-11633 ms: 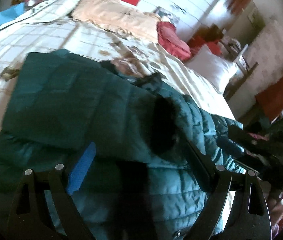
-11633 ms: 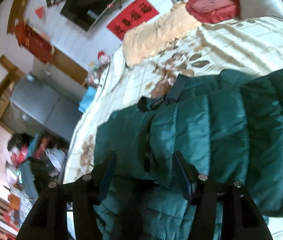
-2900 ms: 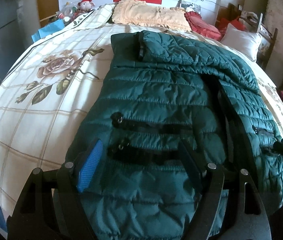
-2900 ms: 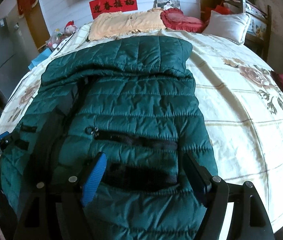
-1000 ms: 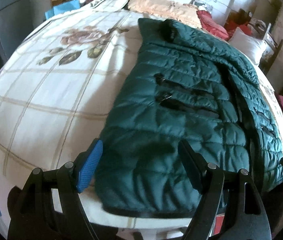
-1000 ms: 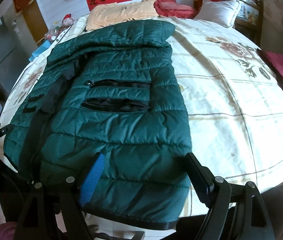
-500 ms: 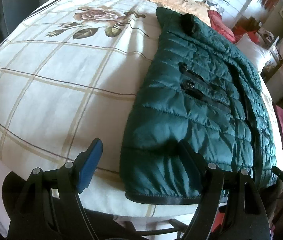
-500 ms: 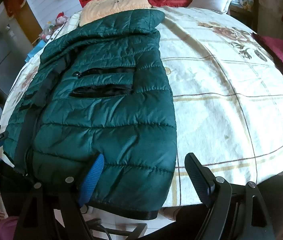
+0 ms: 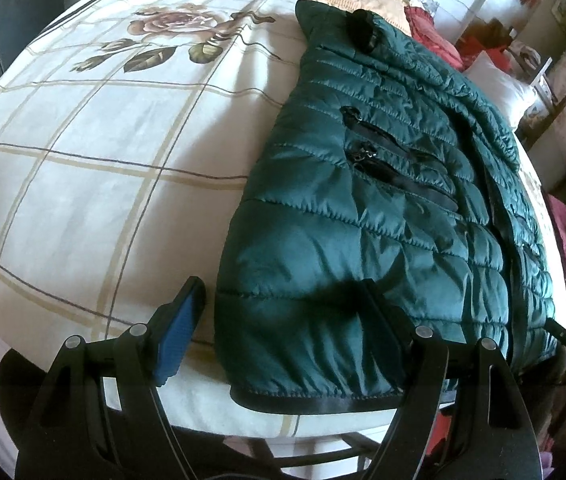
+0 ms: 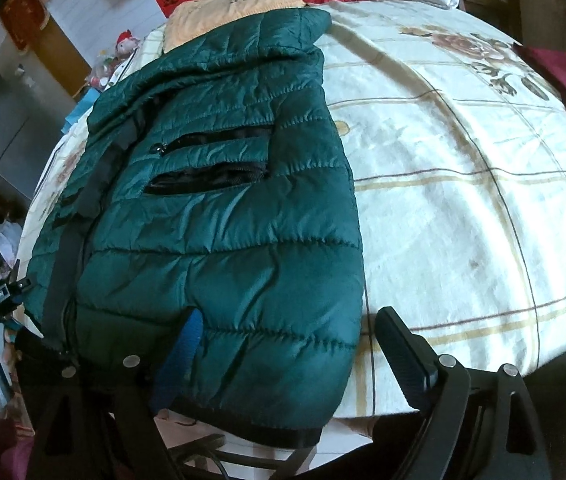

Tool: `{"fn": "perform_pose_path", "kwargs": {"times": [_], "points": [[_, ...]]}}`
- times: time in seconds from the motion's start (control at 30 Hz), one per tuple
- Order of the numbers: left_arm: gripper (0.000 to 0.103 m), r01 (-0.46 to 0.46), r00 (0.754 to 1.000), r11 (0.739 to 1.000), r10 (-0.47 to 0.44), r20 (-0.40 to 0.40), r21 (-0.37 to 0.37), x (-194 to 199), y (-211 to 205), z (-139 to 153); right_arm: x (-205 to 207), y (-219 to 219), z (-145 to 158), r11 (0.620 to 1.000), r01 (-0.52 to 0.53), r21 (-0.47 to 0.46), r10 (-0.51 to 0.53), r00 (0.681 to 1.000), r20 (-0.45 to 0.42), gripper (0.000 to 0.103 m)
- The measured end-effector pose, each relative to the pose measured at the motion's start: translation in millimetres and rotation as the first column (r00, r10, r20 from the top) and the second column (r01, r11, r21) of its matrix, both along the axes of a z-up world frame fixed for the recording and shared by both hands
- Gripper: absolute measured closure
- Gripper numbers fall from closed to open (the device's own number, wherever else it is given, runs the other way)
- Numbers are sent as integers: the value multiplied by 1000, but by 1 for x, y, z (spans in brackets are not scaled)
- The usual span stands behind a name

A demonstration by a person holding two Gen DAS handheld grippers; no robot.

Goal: Fold large clothes

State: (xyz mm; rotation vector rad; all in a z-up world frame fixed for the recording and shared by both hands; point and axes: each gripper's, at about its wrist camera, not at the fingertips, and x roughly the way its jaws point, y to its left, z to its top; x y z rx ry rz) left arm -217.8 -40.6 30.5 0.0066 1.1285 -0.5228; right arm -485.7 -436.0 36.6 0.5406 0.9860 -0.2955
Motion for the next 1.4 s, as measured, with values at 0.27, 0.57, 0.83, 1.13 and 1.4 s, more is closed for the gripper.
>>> {"fn": "perform_pose_path", "kwargs": {"times": [0.27, 0.57, 0.83, 1.13, 1.4], "points": [[21, 42, 999, 999, -42, -15, -32, -2, -7, -1, 11, 6, 0, 996, -59, 70, 57, 998, 26, 14], [17, 79, 994, 994, -83, -65, -69, 5, -15, 0, 9, -4, -2, 979, -89, 183, 70, 992, 108, 14], [15, 108, 993, 992, -111, -47, -62, 1, -17, 0, 13, 0, -1, 973, -178, 145, 166, 982, 93, 20], [11, 175, 983, 984, -175, -60, 3, 0, -28, -2, 6, -11, -4, 961, -195, 197, 176, 978, 112, 53], [34, 177, 983, 984, -176, -53, 8, 1, -30, 1, 14, -4, -6, 962, -205, 178, 179, 972, 151, 52]]}}
